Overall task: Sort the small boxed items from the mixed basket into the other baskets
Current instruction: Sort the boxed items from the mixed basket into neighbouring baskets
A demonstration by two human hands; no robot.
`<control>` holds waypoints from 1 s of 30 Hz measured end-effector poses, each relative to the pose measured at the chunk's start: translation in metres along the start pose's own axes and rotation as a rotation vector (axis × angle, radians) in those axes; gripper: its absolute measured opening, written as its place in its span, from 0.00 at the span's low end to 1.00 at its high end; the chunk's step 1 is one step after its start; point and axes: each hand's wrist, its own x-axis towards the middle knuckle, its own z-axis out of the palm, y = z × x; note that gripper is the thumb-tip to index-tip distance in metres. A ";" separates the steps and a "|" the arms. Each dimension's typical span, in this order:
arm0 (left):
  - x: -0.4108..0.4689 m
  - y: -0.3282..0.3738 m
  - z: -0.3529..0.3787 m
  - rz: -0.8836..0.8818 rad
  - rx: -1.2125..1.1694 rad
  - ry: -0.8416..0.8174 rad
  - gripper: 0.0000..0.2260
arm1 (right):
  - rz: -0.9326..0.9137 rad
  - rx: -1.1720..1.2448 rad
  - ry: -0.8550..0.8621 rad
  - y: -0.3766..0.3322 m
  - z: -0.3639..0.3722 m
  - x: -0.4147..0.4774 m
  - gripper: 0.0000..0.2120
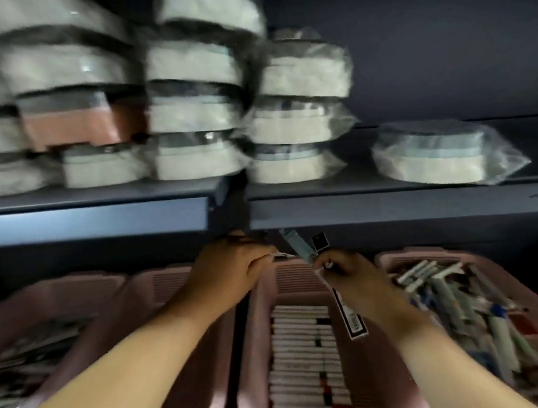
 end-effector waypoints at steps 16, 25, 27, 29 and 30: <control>-0.180 -0.218 -0.138 -0.280 0.502 -0.107 0.09 | -0.237 0.101 -0.472 -0.159 0.210 0.027 0.09; -0.227 -0.252 -0.109 -0.523 0.348 -0.696 0.10 | -0.216 0.074 -0.522 -0.172 0.234 0.037 0.07; -0.229 -0.252 -0.103 -0.588 0.304 -0.726 0.10 | -0.203 0.078 -0.536 -0.175 0.236 0.038 0.07; -0.223 -0.249 -0.099 -0.697 0.147 -0.588 0.08 | -0.181 0.115 -0.552 -0.179 0.239 0.038 0.07; -0.218 -0.245 -0.098 -0.742 0.027 -0.495 0.08 | -0.166 0.150 -0.560 -0.182 0.241 0.038 0.07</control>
